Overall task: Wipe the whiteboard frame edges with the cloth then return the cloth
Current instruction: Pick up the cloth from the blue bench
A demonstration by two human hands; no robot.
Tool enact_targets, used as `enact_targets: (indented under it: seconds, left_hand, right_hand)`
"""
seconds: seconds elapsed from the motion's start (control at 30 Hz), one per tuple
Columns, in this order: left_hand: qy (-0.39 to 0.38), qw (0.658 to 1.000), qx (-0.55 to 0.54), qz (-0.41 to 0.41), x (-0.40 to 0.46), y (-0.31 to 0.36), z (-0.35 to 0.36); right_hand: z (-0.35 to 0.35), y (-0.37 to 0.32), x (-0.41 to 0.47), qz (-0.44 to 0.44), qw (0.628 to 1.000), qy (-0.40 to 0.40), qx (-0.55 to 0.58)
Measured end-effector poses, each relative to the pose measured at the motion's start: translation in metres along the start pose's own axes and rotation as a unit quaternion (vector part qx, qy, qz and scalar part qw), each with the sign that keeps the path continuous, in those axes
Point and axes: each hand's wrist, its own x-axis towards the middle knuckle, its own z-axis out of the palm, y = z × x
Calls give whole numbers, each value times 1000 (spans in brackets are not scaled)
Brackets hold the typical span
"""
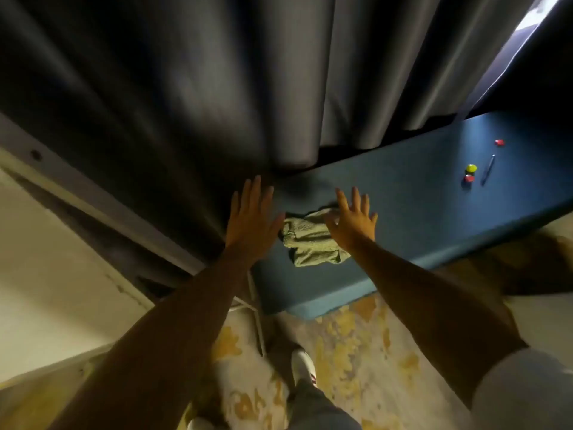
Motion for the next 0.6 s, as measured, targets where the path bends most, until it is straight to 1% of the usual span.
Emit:
enact_targets:
  seconds: [0.1, 0.13, 0.17, 0.23, 0.3, 0.37, 0.4, 0.47, 0.53, 0.6]
  left_hand:
    - [-35, 999, -1, -29, 8, -4, 10]
    - [-46, 999, 2, -27, 6, -7, 15]
    - [-68, 997, -7, -36, 6, -11, 22]
    - [-120, 989, -41, -79, 3, -17, 35]
    - [-166, 978, -55, -117, -2, -23, 47]
    - [-187, 973, -45, -127, -4, -30, 55]
    - [-185, 974, -45, -125, -4, -32, 58]
    - [-175, 976, -52, -121, -1, -35, 60]
    - [-166, 977, -65, -114, 1, -35, 59]
    - [-175, 975, -81, -110, 3, -32, 55]
  right_hand:
    - [15, 13, 6, 52, 997, -58, -28]
    - [22, 15, 6, 53, 996, -69, -27]
    - [26, 12, 9, 42, 996, -75, -28]
    - [30, 3, 13, 16, 995, -99, -24]
    - [35, -2, 17, -8, 989, -146, -27]
    - [42, 0, 15, -48, 978, -192, -73]
    - [45, 5, 13, -67, 973, -196, -107]
    - [49, 14, 9, -90, 968, -171, -158]
    - [53, 18, 7, -104, 969, -141, -176]
    - [57, 16, 5, -118, 970, -120, -175]
